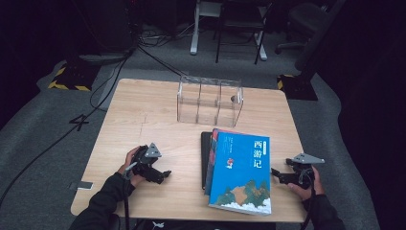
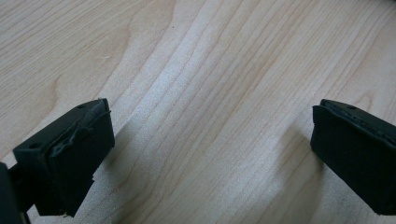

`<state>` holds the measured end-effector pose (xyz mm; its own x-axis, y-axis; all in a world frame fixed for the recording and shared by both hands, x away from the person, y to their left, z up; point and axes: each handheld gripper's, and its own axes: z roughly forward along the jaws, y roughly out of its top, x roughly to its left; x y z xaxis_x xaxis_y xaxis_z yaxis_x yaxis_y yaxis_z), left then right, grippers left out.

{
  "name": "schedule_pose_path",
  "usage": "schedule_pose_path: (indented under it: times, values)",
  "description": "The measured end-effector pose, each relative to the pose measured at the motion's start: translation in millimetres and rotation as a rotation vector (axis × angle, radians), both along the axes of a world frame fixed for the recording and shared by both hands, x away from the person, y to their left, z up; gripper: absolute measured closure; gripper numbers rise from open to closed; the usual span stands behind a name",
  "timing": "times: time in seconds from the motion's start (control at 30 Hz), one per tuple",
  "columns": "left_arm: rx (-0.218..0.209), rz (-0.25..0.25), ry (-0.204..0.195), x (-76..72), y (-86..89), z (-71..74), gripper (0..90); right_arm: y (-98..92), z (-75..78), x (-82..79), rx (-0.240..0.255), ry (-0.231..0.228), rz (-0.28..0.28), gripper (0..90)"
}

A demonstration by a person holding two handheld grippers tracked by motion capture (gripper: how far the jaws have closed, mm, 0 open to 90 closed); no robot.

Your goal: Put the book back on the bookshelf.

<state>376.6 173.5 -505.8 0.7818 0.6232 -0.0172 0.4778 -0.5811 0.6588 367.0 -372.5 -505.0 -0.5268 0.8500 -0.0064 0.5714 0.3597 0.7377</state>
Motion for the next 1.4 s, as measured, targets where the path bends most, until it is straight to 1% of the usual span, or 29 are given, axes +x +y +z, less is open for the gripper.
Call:
schedule_pose_path:
  times: [0.27,0.37,0.4,0.43,0.53,0.63,0.73,0.77,0.87,0.9,1.0,1.07,1.13,1.27,1.4]
  values:
    - [0.001,-0.001,-0.003,-0.6,-0.1,0.0,0.0,-1.3,0.2,-1.7,0.000,0.002,0.004,16.5]
    - [-0.003,0.009,-0.005,-2.4,-1.1,-0.3,0.0,-2.1,2.3,-4.0,-0.001,0.014,0.014,19.9]
    - [0.000,0.005,-0.006,-3.1,-1.3,-0.1,0.3,-1.8,4.0,-5.9,0.000,0.011,0.019,20.5]
    - [-0.001,0.007,-0.005,-4.7,-2.0,-0.1,0.3,-1.4,6.4,-8.0,0.003,0.005,0.030,20.6]
    - [-0.003,-0.007,-0.008,-8.2,-3.8,-0.4,0.3,1.0,16.6,-18.9,0.012,-0.020,0.078,21.0]
    - [0.001,-0.014,-0.005,-11.1,-5.2,-0.2,0.3,5.8,31.4,-36.7,0.033,-0.053,0.140,22.2]
    - [-0.004,-0.014,-0.006,-13.5,-6.6,-0.5,0.3,12.2,43.5,-48.0,0.038,-0.080,0.183,23.4]
    - [-0.005,-0.017,-0.006,-14.2,-6.9,-0.5,0.3,14.6,46.7,-50.9,0.040,-0.087,0.200,23.7]
    - [-0.004,-0.041,-0.009,-18.9,-8.9,-0.6,0.3,19.6,51.9,-56.0,0.033,-0.087,0.229,23.8]
    - [-0.002,-0.046,-0.009,-20.0,-9.5,-0.4,0.3,20.3,52.8,-57.4,0.030,-0.085,0.230,24.4]
    - [-0.002,-0.049,-0.009,-23.1,-12.5,-0.4,0.3,19.4,55.5,-61.7,0.042,-0.077,0.236,24.7]
    - [0.000,-0.055,-0.008,-24.1,-14.1,-0.3,0.3,17.1,60.2,-66.0,0.070,-0.079,0.237,25.1]
    - [-0.002,-0.054,-0.008,-25.0,-15.5,-0.4,0.3,15.6,65.7,-70.1,0.093,-0.088,0.238,25.6]
    - [-0.002,-0.052,-0.008,-27.1,-17.8,-0.4,0.3,16.7,75.8,-77.7,0.122,-0.114,0.243,25.6]
    - [-0.001,-0.055,-0.008,-28.3,-19.6,-0.3,0.3,22.8,82.4,-82.0,0.125,-0.123,0.251,25.8]
